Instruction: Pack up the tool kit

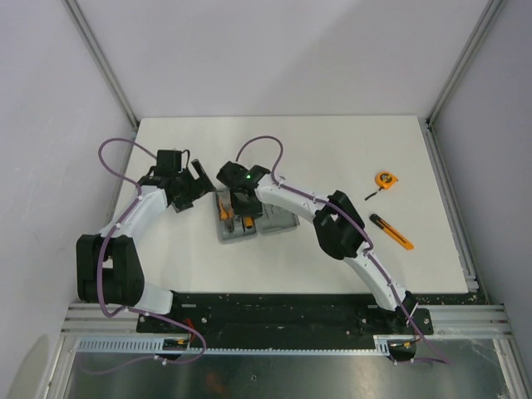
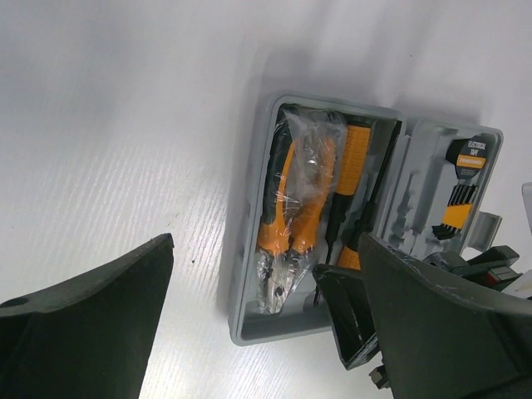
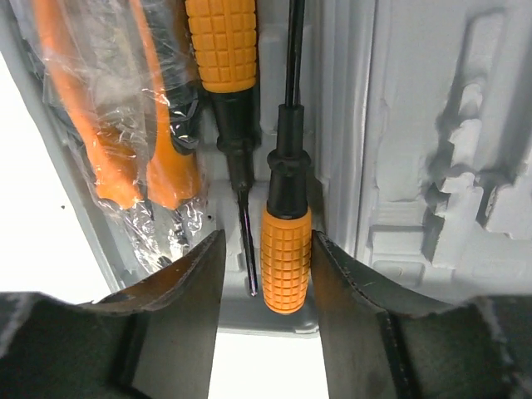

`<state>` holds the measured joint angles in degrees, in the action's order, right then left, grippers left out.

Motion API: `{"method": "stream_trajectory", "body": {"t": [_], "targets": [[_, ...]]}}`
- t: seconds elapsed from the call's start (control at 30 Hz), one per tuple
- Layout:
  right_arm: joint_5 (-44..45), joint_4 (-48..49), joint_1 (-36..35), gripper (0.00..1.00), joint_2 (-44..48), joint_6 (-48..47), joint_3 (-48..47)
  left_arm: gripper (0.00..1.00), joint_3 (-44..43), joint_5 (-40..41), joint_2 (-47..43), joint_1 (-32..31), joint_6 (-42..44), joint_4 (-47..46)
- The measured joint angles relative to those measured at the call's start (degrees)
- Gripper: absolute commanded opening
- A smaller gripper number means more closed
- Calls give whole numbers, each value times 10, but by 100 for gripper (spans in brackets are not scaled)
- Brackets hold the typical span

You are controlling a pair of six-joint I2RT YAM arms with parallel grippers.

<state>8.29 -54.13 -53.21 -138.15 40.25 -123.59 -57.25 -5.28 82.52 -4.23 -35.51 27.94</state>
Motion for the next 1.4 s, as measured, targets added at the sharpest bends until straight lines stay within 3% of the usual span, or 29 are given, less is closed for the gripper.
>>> {"method": "stream_trajectory", "body": {"t": [0.17,0.43,0.57,0.7,0.87,1.03,1.23,1.4], "targets": [[7,0,-1,50,3,-4,0,96,0,-5,0,0,0,-2],[32,19,-2,37,70,-15,56,96,0,-15,0,0,0,-7],[38,34,-2,25,92,-29,74,93,0,-23,1,-3,0,-10],[39,60,-3,16,95,-45,99,83,-3,-42,12,-14,0,-25],[15,120,4,14,110,-54,175,69,-17,-73,45,-44,1,-60],[-26,186,22,13,140,-56,242,66,-42,-94,92,-65,-1,-97],[-38,207,30,13,142,-60,248,61,-77,-105,152,-80,-3,-135],[-36,223,27,14,152,-66,249,38,-90,-105,182,-96,-7,-151]]}}
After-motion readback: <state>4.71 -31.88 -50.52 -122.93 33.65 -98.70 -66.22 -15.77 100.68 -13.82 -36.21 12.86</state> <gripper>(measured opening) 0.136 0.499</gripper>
